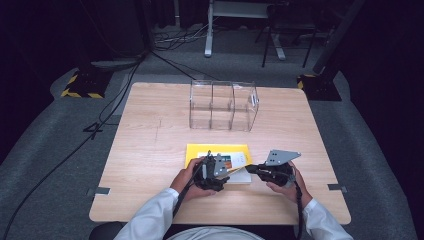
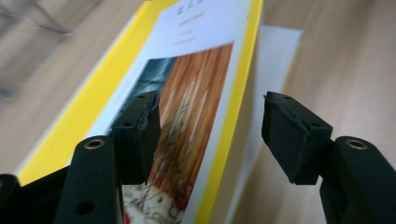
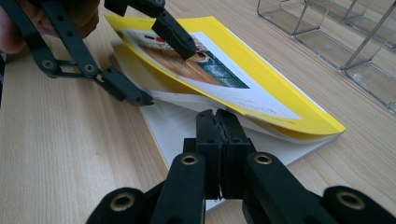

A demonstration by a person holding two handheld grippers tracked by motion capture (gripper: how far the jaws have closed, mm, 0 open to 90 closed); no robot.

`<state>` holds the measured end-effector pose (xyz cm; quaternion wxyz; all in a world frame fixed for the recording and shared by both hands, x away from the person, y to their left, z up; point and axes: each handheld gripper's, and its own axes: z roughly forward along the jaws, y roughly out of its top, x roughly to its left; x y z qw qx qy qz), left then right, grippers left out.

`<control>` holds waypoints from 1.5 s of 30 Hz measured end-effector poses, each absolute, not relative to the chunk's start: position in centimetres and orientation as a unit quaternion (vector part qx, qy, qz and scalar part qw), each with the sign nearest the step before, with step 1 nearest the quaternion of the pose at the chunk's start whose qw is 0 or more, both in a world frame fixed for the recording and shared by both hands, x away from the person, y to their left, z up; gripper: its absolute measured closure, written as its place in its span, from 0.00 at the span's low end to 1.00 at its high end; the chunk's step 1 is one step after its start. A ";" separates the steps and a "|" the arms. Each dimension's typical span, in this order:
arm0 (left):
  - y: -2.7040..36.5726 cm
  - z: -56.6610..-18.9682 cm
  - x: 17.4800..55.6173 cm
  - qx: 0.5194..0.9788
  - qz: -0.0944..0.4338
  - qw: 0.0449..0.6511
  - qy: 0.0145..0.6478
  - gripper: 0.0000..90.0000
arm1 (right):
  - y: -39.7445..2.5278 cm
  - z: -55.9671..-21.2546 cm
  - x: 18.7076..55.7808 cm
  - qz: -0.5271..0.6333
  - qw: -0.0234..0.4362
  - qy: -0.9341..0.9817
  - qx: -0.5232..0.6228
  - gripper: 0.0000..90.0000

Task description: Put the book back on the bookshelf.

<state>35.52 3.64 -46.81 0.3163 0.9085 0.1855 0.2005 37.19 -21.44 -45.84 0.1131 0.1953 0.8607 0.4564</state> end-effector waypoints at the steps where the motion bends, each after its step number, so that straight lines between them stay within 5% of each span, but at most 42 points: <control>1: 3.5 -46.9 35.5 0.909 0.195 0.319 0.183 0.41 | -21.4 -45.8 37.2 0.457 0.113 0.860 0.196 0.99; 9: 2.8 -47.3 35.0 0.913 0.216 0.305 0.166 0.51 | -21.4 -45.8 37.2 0.459 0.116 0.858 0.197 0.99; 14: 3.0 -47.9 34.9 0.912 0.227 0.301 0.162 0.70 | -21.5 -45.9 37.2 0.461 0.113 0.858 0.198 0.98; 27: 2.6 -48.0 34.5 0.895 0.279 0.314 0.151 0.89 | -21.4 -45.8 37.0 0.464 0.115 0.857 0.192 0.95; 34: 3.5 -47.0 34.9 0.876 0.288 0.350 0.165 0.97 | -23.2 -46.1 37.0 0.455 0.110 0.861 0.201 0.60; 45: 5.2 -45.1 35.0 0.850 0.282 0.413 0.168 0.97 | -26.9 -47.3 38.9 0.426 0.127 0.852 0.278 0.54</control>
